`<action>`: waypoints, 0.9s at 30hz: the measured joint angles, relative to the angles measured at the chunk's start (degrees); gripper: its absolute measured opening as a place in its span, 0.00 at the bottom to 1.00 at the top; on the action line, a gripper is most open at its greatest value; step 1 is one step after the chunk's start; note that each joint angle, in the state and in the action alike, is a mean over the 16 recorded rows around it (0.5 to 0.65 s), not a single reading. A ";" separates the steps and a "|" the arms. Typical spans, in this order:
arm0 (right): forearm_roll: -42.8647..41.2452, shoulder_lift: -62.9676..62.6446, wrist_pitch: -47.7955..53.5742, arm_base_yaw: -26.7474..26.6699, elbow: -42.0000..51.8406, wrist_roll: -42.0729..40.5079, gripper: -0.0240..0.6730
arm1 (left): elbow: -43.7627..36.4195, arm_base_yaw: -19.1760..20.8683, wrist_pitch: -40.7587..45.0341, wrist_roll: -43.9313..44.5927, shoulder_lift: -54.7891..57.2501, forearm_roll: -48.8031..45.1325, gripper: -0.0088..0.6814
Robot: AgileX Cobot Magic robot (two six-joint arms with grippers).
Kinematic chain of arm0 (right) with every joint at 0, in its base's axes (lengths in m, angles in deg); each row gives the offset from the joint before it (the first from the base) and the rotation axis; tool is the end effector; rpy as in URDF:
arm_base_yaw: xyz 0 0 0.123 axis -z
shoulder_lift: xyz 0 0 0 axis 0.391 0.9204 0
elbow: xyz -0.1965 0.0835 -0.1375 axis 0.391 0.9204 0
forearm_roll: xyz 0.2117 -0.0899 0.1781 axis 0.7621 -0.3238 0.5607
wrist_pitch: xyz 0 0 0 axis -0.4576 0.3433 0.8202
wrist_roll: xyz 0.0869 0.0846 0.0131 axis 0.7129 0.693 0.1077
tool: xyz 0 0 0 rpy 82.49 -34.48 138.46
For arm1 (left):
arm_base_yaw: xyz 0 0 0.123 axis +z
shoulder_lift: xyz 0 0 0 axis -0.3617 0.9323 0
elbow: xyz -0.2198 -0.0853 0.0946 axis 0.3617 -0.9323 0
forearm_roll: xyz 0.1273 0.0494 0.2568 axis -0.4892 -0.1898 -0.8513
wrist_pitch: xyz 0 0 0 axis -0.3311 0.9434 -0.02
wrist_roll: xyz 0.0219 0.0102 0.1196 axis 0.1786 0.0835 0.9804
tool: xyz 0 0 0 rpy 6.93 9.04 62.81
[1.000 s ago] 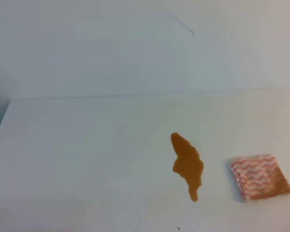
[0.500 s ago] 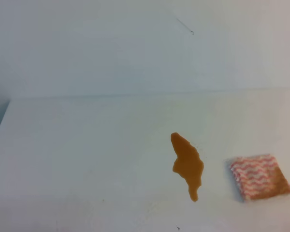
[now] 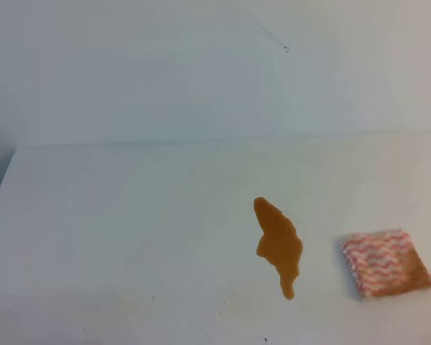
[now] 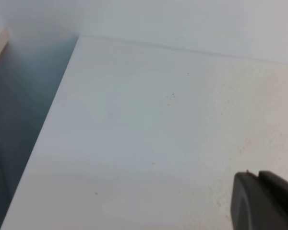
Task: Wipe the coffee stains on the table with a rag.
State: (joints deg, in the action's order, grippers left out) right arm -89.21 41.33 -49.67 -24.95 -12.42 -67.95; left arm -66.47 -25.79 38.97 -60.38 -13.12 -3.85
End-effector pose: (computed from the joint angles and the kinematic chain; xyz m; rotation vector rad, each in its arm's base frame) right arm 0.1553 0.0006 0.1785 -0.0900 1.7911 -0.0797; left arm 0.1546 -0.0113 0.1765 -0.1835 1.8064 -0.2440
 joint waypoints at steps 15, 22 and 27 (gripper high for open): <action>0.00 0.00 -0.01 0.00 0.00 0.00 0.03 | -0.62 0.00 -0.45 0.01 -0.41 0.00 0.01; 0.00 0.00 -0.21 0.00 0.00 0.00 0.03 | -0.47 0.00 -0.43 0.00 -0.30 0.00 0.01; 0.00 0.00 -1.13 0.00 0.00 0.12 0.03 | 0.00 0.00 -0.23 0.00 0.00 0.00 0.01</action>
State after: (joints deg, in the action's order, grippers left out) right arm -89.21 41.33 -50.80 -24.95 -12.42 -67.83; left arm -66.47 -25.79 38.74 -60.38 -13.12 -3.85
